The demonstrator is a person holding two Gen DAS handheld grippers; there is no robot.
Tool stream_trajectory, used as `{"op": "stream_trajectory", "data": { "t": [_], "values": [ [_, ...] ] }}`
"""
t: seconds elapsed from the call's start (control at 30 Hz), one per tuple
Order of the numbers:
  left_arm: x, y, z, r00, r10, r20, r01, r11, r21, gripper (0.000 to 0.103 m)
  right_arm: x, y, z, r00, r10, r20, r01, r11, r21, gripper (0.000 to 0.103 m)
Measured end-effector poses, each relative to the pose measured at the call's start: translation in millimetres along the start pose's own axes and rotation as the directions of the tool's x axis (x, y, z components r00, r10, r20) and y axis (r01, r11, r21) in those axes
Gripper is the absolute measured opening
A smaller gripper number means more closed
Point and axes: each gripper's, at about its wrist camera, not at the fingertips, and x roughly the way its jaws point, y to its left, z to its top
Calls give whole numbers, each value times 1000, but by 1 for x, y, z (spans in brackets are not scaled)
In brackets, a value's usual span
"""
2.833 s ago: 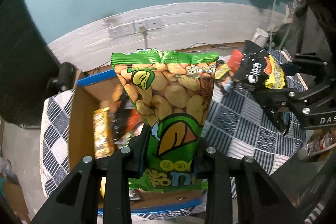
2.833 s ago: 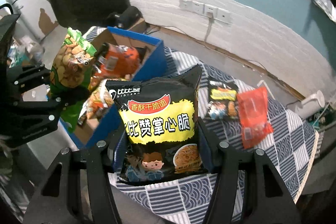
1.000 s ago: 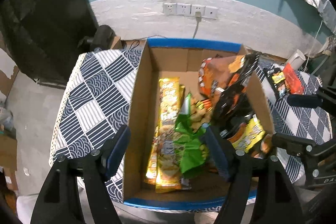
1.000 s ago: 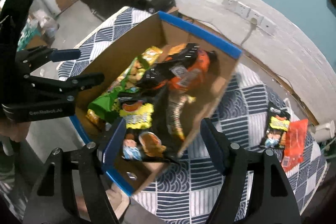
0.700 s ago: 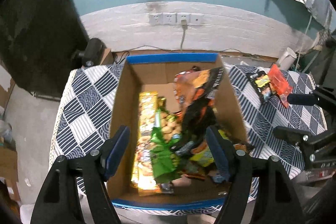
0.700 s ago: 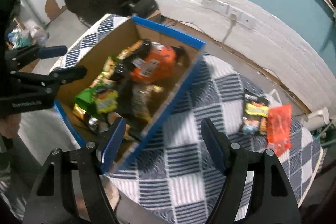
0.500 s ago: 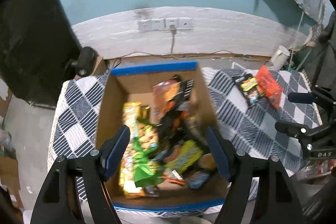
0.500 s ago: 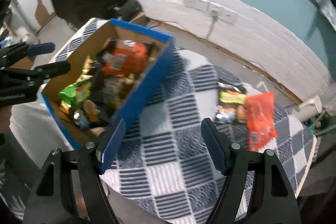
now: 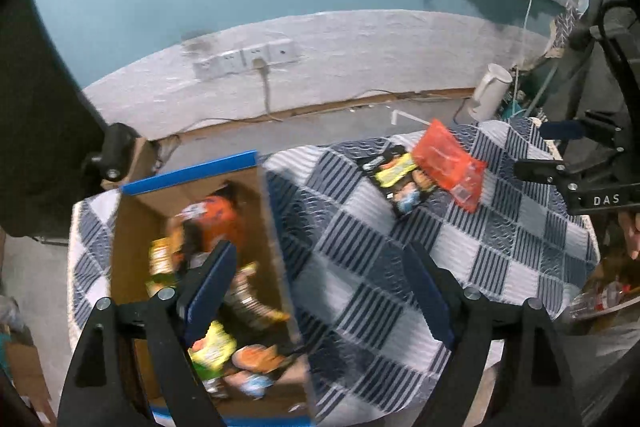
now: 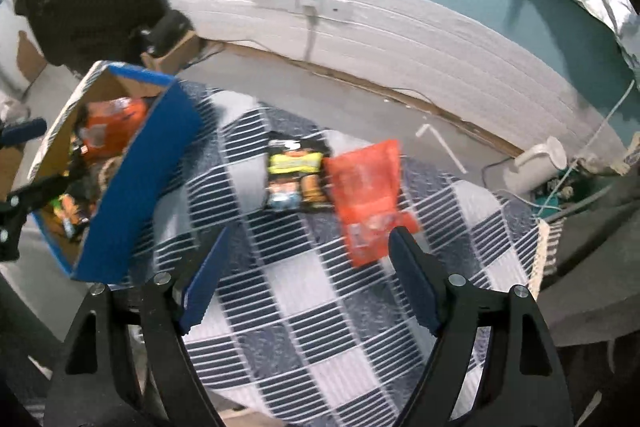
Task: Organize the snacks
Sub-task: 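Move both tools back toward the remaining red bag and small packet, then grasp the small black Bibizan packet with left tool while right tool grasps red bag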
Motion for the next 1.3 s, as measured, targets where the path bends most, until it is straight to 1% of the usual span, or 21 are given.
{"op": "stream_trajectory", "data": {
  "t": [0.07,0.13,0.23,0.33,0.47,0.57,0.63,0.7,0.83,0.9,0.97,1.1,1.23,1.3],
  "values": [
    [14,-13,11,999,-7,-33,8,1000,12,86,7,-17,4,1000,6,-10,-5,1000,25,81],
    [29,-26,20,998,-8,-58,10,999,43,86,17,-32,9,1000,14,-16,-13,999,47,81],
    [52,-38,32,996,3,-91,5,996,88,86,32,-43,15,999,28,-23,-27,998,49,81],
    [77,-43,46,993,5,-119,6,995,99,86,52,-52,20,999,38,-36,-36,999,37,81],
    [113,-44,58,987,-14,-160,24,998,58,86,84,-63,22,996,47,-71,-45,998,32,81],
    [138,-45,58,982,-42,-187,48,998,28,86,109,-70,20,993,55,-103,-52,998,33,81],
    [156,-45,59,975,-55,-216,56,998,-1,86,126,-72,18,991,58,-124,-55,998,24,81],
    [171,-44,60,969,-74,-235,69,997,-32,86,138,-73,17,989,45,-141,-44,999,12,81],
    [196,-38,57,960,-98,-260,74,992,-100,86,159,-76,15,983,61,-172,-60,998,13,81],
    [204,-34,55,957,-105,-270,73,989,-127,86,168,-77,14,981,59,-183,-58,998,11,81],
    [209,-28,52,956,-117,-268,79,985,-151,86,175,-76,13,977,74,-198,-75,997,1,81],
    [219,-20,50,953,-118,-279,71,982,-174,86,189,-73,7,973,62,-223,-72,997,-35,81],
    [224,-17,47,945,-170,-278,107,968,-227,86,200,-70,3,968,45,-246,-59,997,-49,81],
    [226,-19,45,943,-173,-284,110,968,-226,86,202,-67,1,968,34,-247,-52,997,-64,81]
  ]
}}
